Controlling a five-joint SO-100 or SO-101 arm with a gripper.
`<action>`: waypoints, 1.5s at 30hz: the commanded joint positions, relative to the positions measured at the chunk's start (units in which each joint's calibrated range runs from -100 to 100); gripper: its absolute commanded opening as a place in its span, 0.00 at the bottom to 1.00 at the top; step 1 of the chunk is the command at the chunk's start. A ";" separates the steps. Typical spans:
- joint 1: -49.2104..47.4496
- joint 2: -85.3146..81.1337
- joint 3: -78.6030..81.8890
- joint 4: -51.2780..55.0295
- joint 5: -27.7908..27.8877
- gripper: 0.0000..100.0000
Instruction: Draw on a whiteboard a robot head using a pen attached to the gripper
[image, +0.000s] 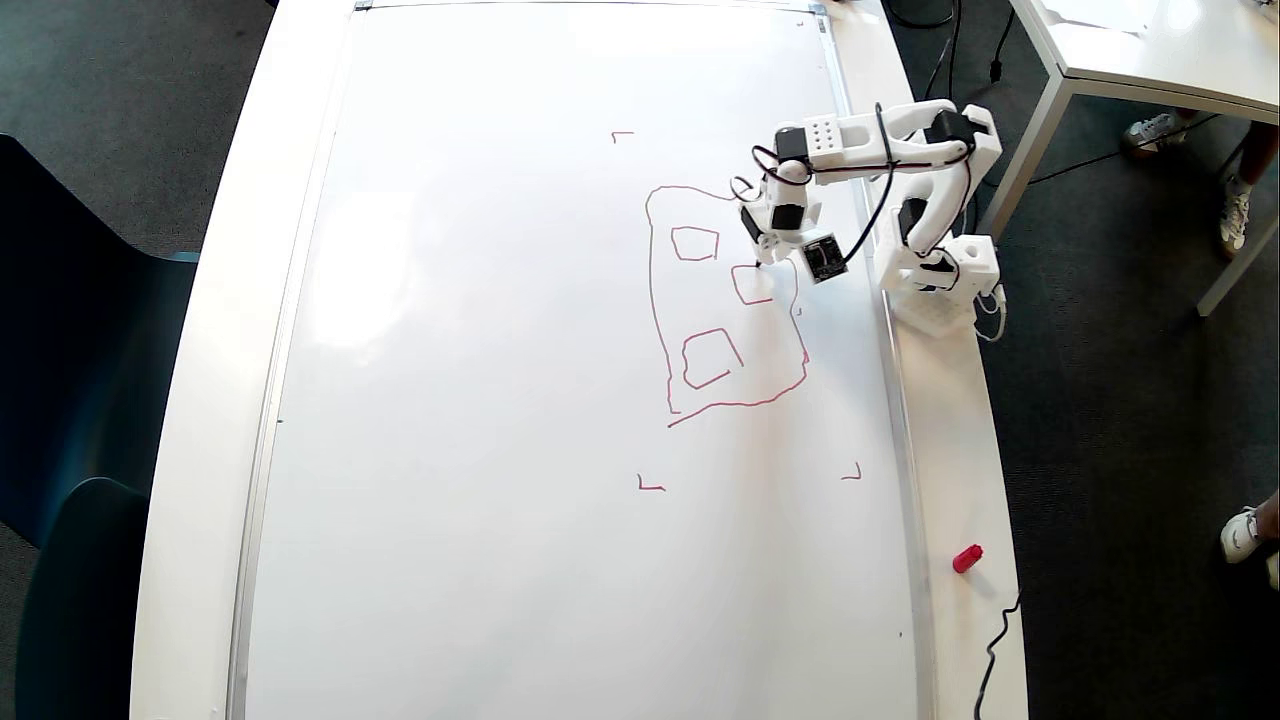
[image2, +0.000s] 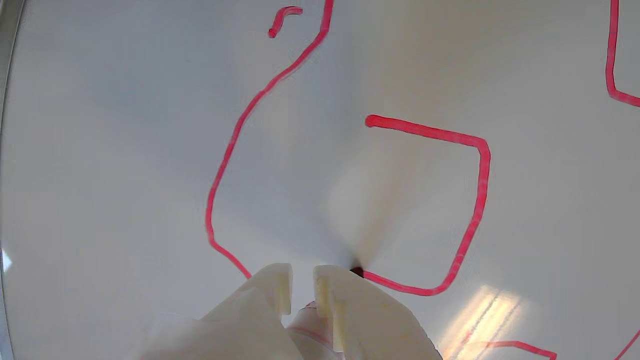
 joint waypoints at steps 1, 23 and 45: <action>-1.64 -3.41 3.02 0.75 0.35 0.01; -11.14 -6.26 -5.79 9.96 -3.19 0.01; -8.78 31.39 -62.07 20.04 -3.72 0.01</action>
